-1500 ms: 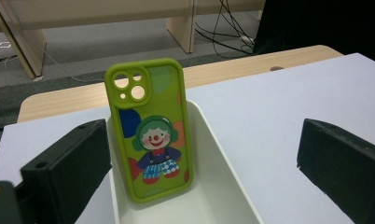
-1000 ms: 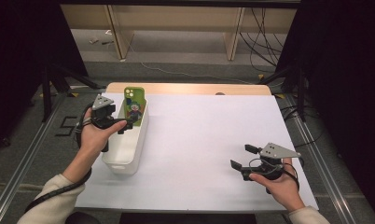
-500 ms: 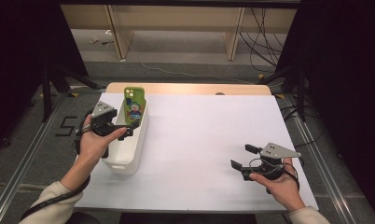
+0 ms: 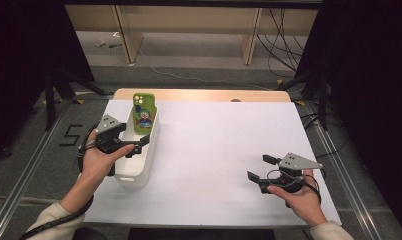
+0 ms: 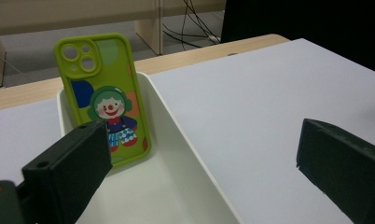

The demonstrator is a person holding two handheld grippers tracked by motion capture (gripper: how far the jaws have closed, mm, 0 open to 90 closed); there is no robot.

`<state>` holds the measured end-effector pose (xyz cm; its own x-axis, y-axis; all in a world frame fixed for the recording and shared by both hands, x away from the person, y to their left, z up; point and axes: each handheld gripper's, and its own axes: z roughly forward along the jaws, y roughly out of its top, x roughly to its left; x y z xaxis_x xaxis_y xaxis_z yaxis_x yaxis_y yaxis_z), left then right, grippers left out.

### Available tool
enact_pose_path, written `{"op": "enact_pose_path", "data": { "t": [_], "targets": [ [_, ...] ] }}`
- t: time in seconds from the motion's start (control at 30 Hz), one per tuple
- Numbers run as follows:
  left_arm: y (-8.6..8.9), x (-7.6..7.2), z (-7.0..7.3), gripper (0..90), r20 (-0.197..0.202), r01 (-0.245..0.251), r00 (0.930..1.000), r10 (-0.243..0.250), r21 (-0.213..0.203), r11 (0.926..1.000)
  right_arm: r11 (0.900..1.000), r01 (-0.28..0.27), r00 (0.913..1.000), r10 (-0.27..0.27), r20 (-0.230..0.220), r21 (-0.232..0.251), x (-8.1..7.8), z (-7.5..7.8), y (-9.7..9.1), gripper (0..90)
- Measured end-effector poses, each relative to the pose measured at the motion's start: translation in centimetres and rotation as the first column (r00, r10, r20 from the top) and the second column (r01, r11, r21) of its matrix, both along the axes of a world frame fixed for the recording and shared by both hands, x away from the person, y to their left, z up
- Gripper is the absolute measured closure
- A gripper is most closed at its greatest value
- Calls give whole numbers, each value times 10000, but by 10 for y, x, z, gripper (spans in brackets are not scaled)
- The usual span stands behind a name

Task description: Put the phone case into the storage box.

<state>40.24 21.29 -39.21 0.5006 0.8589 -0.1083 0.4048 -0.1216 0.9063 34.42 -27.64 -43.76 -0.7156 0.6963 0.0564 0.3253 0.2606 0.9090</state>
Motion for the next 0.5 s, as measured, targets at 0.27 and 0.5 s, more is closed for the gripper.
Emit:
{"op": "enact_pose_path", "data": {
  "t": [0.27, 0.5],
  "targets": [
    [-3, -5, -4, 17, -70, 340, 9994, -340, 10, 9994, 10000, -1, 10000, 1, 5, 14, 0, 0, 0, 164],
    [-5, -11, -6, 0, -61, 622, 9980, -622, -28, 9981, 10000, 7, 10000, -7, -5, -6, 0, 0, 0, 164]
  ]
}}
